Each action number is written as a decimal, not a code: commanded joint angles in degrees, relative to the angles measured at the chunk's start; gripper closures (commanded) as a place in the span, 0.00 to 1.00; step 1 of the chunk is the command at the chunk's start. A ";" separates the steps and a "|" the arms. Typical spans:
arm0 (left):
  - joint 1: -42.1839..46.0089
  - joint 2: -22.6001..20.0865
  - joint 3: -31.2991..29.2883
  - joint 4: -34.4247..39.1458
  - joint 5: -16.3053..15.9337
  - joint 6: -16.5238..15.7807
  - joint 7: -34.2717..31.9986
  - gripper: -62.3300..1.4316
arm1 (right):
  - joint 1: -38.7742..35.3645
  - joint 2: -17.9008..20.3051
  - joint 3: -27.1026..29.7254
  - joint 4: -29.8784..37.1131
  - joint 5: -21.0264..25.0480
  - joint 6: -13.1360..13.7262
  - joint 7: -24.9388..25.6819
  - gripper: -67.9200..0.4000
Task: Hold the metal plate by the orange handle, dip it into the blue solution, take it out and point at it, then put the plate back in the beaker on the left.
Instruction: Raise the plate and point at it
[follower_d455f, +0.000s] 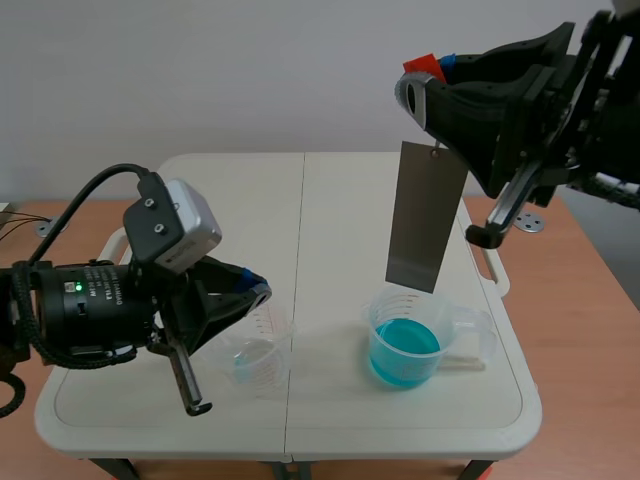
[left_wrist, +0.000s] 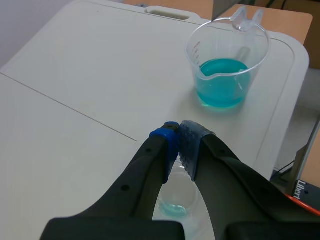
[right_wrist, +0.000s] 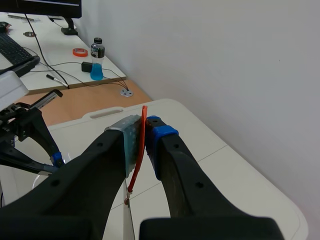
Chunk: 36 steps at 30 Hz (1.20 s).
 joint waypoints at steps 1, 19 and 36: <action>-1.38 1.44 0.24 -1.14 -0.66 0.09 -0.76 0.95 | 0.39 0.46 0.20 1.29 1.03 0.31 0.57 0.97; -13.03 8.94 7.96 -11.61 6.93 0.55 -1.05 0.95 | 0.39 0.46 0.20 1.29 1.03 0.31 0.44 0.97; -13.14 8.74 8.13 -11.63 6.91 0.55 -0.76 0.95 | 0.39 0.46 0.20 1.29 1.03 0.31 0.44 0.97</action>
